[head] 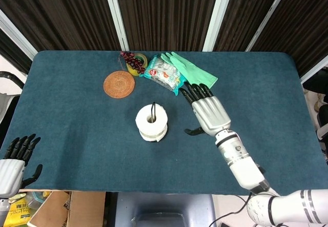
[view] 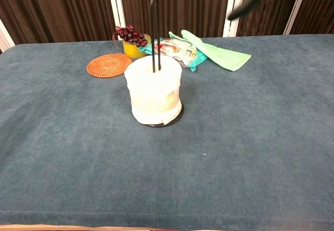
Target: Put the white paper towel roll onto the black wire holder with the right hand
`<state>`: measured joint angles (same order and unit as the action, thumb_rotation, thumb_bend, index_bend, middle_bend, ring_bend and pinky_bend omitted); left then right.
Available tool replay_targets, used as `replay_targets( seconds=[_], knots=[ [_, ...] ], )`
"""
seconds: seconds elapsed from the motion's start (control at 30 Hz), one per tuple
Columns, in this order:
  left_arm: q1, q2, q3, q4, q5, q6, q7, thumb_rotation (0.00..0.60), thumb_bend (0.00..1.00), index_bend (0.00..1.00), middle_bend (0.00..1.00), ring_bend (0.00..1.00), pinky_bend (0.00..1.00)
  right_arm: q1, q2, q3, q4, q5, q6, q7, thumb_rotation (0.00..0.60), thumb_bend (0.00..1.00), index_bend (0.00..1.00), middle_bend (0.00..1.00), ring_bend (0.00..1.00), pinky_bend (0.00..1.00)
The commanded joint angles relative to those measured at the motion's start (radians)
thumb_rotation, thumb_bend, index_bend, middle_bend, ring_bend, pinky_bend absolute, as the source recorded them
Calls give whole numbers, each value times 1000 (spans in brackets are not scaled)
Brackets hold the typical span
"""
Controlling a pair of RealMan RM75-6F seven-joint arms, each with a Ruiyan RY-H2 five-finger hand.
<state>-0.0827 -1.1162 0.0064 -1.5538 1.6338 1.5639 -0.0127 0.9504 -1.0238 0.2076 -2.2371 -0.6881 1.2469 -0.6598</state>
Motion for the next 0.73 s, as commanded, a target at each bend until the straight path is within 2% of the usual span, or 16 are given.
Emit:
replay_targets(
  seconds=[0.03, 0.07, 0.17, 0.27, 0.37, 0.43, 0.53, 0.63, 0.73],
  knots=[
    [5, -1, -2, 3, 7, 15, -2, 600, 446, 0, 32, 20, 23, -264, 21, -258, 18, -416, 137, 59, 600, 98, 0, 0, 0, 0],
    [7, -3, -2, 5, 12, 23, -2, 600, 447, 0, 32, 20, 23, -333, 2, -313, 65, -504, 182, 95, 600, 98, 0, 0, 0, 0],
    [10, -7, -2, 11, 20, 33, -2, 600, 448, 0, 32, 20, 23, -496, -67, -402, 232, -670, 302, 246, 600, 98, 0, 0, 0, 0],
    [11, -9, 0, 14, 20, 32, 6, 600, 449, 0, 32, 20, 22, -618, -157, -430, 443, -743, 401, 349, 600, 98, 0, 0, 0, 0],
    [16, -11, 1, 12, 18, 35, 18, 600, 449, 0, 32, 20, 23, -702, -229, -423, 607, -730, 443, 390, 600, 98, 0, 0, 0, 0],
    [17, -14, -3, 11, 15, 39, 26, 600, 449, 0, 32, 20, 23, -719, -216, -430, 605, -720, 416, 415, 600, 97, 0, 0, 0, 0],
    [17, -22, -6, 9, 14, 41, 41, 600, 449, 0, 31, 19, 22, -741, -218, -390, 631, -765, 470, 456, 600, 97, 0, 0, 0, 0],
    [16, -25, -5, 7, 17, 39, 49, 600, 449, 0, 26, 17, 22, -751, -210, -395, 636, -785, 433, 468, 600, 98, 0, 0, 0, 0],
    [16, -25, -4, 7, 19, 36, 52, 600, 449, 0, 23, 16, 22, -758, -201, -378, 627, -781, 411, 463, 600, 98, 0, 0, 0, 0]
  ],
)
